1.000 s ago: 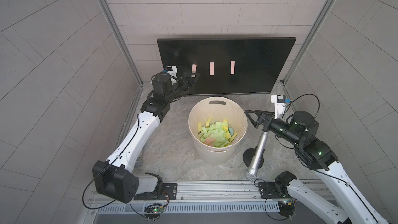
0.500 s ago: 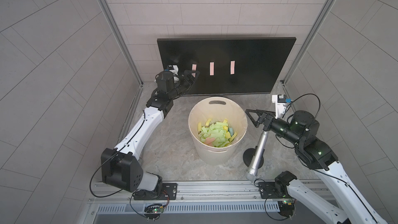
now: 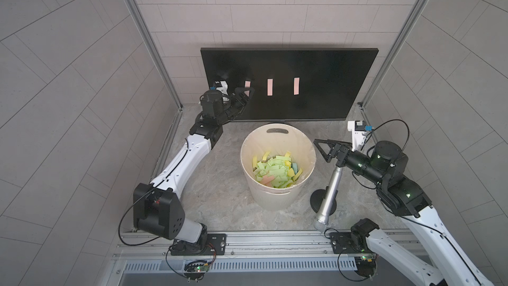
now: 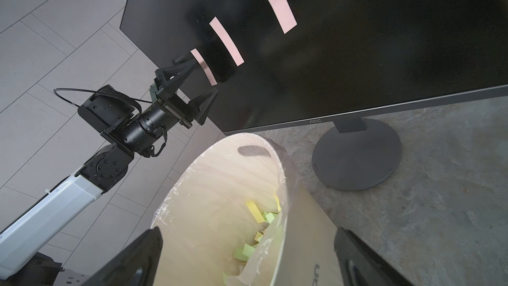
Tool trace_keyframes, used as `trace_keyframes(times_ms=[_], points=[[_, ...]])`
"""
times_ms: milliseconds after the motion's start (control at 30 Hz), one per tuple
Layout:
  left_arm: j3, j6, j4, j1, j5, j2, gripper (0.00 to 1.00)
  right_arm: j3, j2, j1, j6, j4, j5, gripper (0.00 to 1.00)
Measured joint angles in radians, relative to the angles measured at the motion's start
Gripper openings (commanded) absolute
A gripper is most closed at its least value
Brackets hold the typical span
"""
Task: Remove the sticky note from the monitor
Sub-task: Tear off the sticky note from the monitor.
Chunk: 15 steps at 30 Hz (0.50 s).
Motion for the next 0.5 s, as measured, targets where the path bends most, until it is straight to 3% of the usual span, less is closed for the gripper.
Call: trace_keyframes(times_ms=[500], points=[[0.038,-0.007,0.008,0.000,-0.032,0.019,0.71,0.000,0.000,-0.007,0.000,0.008,-0.003,1.00]])
